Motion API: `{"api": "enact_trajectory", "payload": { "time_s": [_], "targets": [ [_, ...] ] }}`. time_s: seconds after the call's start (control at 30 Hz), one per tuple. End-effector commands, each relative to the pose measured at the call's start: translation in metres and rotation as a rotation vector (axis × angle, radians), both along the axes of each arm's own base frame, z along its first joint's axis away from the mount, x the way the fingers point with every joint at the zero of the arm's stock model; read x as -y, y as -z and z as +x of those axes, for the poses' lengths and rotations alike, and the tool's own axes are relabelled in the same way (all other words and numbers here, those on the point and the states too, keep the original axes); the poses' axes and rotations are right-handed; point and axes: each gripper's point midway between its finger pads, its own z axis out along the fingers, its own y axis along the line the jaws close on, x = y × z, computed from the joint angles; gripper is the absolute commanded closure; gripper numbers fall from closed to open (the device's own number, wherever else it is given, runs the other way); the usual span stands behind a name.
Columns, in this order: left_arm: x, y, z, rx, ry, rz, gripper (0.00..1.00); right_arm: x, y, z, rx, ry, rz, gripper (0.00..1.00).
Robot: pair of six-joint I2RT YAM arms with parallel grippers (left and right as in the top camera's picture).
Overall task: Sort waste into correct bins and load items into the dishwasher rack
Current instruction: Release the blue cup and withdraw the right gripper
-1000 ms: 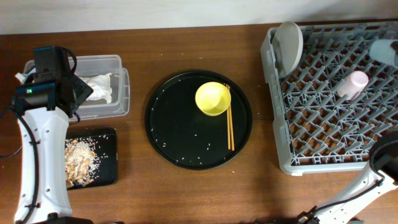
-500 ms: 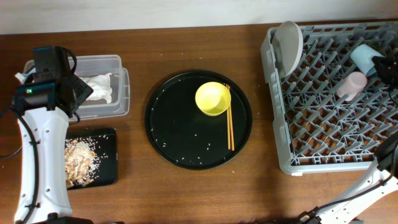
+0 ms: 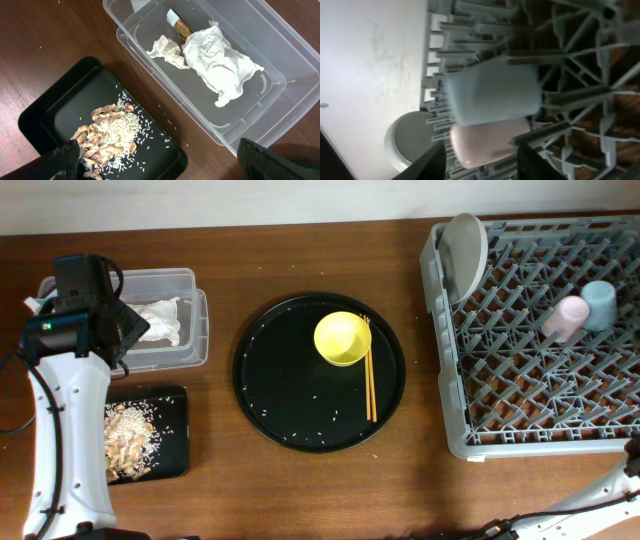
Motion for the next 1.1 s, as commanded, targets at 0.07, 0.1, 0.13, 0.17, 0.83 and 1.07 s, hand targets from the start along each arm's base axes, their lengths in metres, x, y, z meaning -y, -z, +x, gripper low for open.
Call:
{"api": "enact_trajectory", "payload": {
  "time_s": [0.07,0.1,0.13,0.17,0.83,1.07],
  "targets": [
    [-0.002,-0.003,-0.001,0.004,-0.002,0.012,0.01,0.001,-0.084,-0.030,-0.112,0.109,-0.303,0.46],
    [-0.002,-0.003,-0.001,0.004,-0.002,0.013,0.01,0.000,-0.100,-0.025,-0.129,0.123,-0.409,0.51],
    [-0.002,-0.003,-0.001,0.004,-0.002,0.013,0.01,-0.007,-0.100,-0.015,-0.160,0.116,-0.470,0.96],
    [-0.002,-0.003,-0.001,0.004,-0.002,0.013,0.01,-0.022,-0.089,0.007,-0.220,0.088,-0.536,0.96],
    [-0.002,-0.003,-0.001,0.004,-0.002,0.013,0.01,-0.023,0.033,0.059,-0.633,-0.009,-0.922,0.96],
    [-0.002,-0.003,-0.001,0.003,-0.002,0.012,0.01,-0.064,-0.144,0.033,-0.267,0.150,-0.829,0.96]
  ]
}}
